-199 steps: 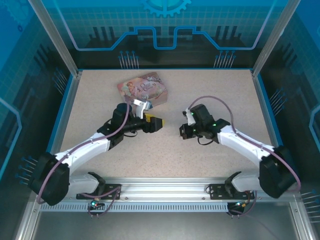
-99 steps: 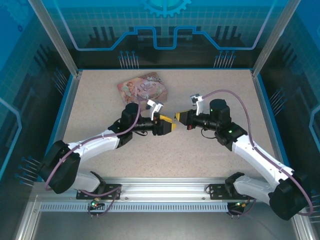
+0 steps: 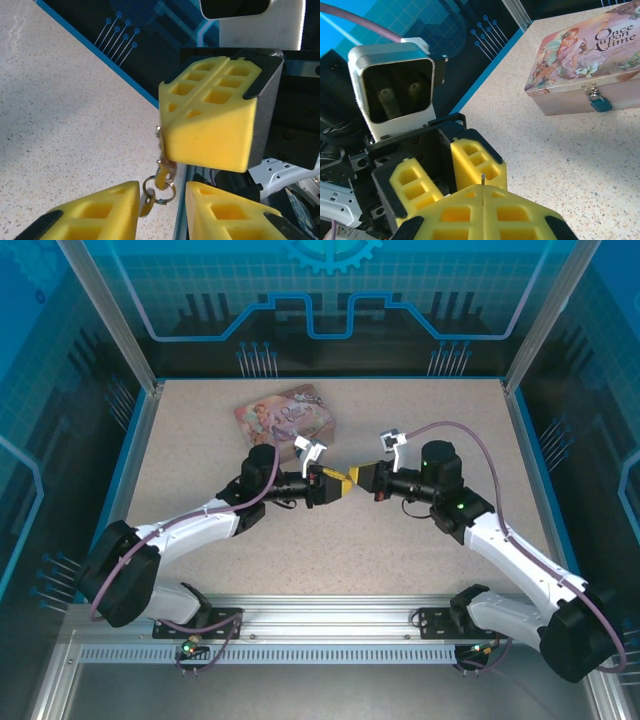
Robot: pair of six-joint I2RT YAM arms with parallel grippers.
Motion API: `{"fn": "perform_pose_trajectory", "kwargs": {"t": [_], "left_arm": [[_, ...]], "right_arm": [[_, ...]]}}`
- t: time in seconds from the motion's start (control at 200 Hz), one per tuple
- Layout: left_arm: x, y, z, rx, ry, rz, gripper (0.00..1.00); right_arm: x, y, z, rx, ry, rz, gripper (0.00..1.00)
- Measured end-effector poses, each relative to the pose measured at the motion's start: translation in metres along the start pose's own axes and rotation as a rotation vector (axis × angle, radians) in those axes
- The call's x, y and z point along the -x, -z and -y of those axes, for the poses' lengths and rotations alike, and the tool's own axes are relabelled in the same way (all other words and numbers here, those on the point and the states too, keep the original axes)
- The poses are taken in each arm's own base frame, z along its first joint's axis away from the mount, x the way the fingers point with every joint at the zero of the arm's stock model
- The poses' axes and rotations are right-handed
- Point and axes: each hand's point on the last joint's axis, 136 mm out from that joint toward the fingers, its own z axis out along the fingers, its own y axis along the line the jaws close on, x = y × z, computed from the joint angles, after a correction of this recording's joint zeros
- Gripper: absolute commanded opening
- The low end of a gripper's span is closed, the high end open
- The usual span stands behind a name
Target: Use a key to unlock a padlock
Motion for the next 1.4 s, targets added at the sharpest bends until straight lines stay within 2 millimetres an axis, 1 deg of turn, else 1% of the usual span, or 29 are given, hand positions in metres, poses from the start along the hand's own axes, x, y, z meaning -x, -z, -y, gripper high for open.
{"fn": "perform_pose_trajectory", "kwargs": {"t": [0.07,0.37,0.5,0.575,0.605,0.65,0.675,0.75,0.84,0.95,0.995,1.076,1.216,1.401], "left_arm": [[0.000,0.000,0.000,0.000,-0.001,0.000,0.21],[0.000,0.000,0.000,0.001,-0.002,0.000,0.00],[0.001,0.001,0.001,0.001,-0.006,0.003,0.00],[0.002,0.001,0.001,0.006,-0.006,0.006,0.00],[0.002,0.001,0.001,0.007,-0.007,0.006,0.00],[0.002,0.002,0.001,0.014,-0.009,0.009,0.00],[0.003,0.003,0.001,0.018,-0.009,0.010,0.00],[0.004,0.004,0.001,0.028,-0.015,0.016,0.00],[0.007,0.006,0.002,0.038,-0.029,0.024,0.00],[0.008,0.007,0.002,0.045,-0.037,0.029,0.00],[0.008,0.007,0.001,0.048,-0.039,0.029,0.00],[0.006,0.008,0.000,0.055,-0.039,0.022,0.00],[0.003,0.008,-0.004,0.069,-0.042,0.012,0.00],[0.002,0.008,-0.006,0.083,-0.038,0.011,0.00]], "right_arm": [[0.001,0.000,-0.002,0.011,0.000,0.002,0.00],[-0.002,0.000,-0.006,0.040,-0.006,-0.010,0.00],[-0.002,0.000,-0.006,0.040,-0.007,-0.010,0.00],[-0.002,0.002,-0.003,0.029,-0.012,-0.009,0.04],[-0.001,0.004,-0.001,0.021,-0.018,-0.008,0.08],[-0.001,0.006,0.004,0.001,-0.030,-0.008,0.12],[-0.001,0.008,0.007,-0.011,-0.038,-0.008,0.15],[-0.001,0.015,0.015,-0.045,-0.072,-0.005,0.20],[0.003,0.024,0.023,-0.072,-0.118,0.012,0.29],[0.006,0.033,0.028,-0.086,-0.231,0.033,0.44],[0.004,0.034,0.028,-0.081,-0.284,0.029,0.50],[-0.003,0.032,0.030,-0.067,-0.405,0.018,0.56],[-0.017,0.026,0.036,-0.053,-0.625,-0.001,0.62],[-0.022,0.014,0.027,-0.026,-0.751,-0.035,0.62]]}}
